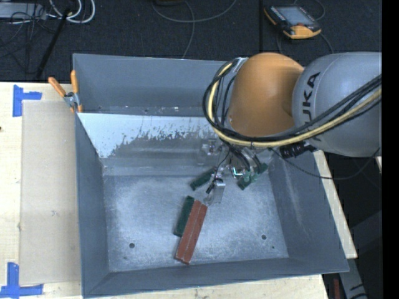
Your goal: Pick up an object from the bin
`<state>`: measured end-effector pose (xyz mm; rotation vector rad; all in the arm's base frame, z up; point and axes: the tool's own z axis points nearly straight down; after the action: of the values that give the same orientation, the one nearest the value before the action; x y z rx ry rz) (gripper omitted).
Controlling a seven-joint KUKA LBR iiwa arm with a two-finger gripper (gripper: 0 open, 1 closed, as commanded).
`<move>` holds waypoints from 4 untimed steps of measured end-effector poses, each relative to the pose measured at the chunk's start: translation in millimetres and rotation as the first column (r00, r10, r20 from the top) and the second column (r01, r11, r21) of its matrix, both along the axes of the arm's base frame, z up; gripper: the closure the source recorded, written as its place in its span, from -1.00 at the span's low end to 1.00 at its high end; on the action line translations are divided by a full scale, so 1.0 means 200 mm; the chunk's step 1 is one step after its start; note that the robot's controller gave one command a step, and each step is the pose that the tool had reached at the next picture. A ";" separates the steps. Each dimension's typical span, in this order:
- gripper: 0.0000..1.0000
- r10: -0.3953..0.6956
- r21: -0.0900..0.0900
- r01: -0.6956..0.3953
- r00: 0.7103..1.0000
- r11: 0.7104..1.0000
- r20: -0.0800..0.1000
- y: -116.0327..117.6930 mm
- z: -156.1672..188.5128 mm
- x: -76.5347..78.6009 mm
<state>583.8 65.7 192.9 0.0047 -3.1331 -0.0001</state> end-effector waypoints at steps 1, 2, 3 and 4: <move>-1.00 0.377 0.002 -0.377 0.926 0.926 0.001 -0.05 -0.41 -0.15; -1.00 0.462 0.001 -0.462 0.887 0.887 0.005 0.07 -0.62 -0.06; 1.00 0.458 -0.001 -0.458 0.889 0.889 0.019 0.07 -0.59 -0.04; -1.00 0.457 0.000 -0.457 0.890 0.890 0.012 0.07 -0.61 -0.05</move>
Offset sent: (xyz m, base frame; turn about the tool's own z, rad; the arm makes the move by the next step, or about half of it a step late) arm -0.0279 -0.0093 -0.0787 -0.3872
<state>574.2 79.4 71.0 0.7433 -3.0560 -0.0018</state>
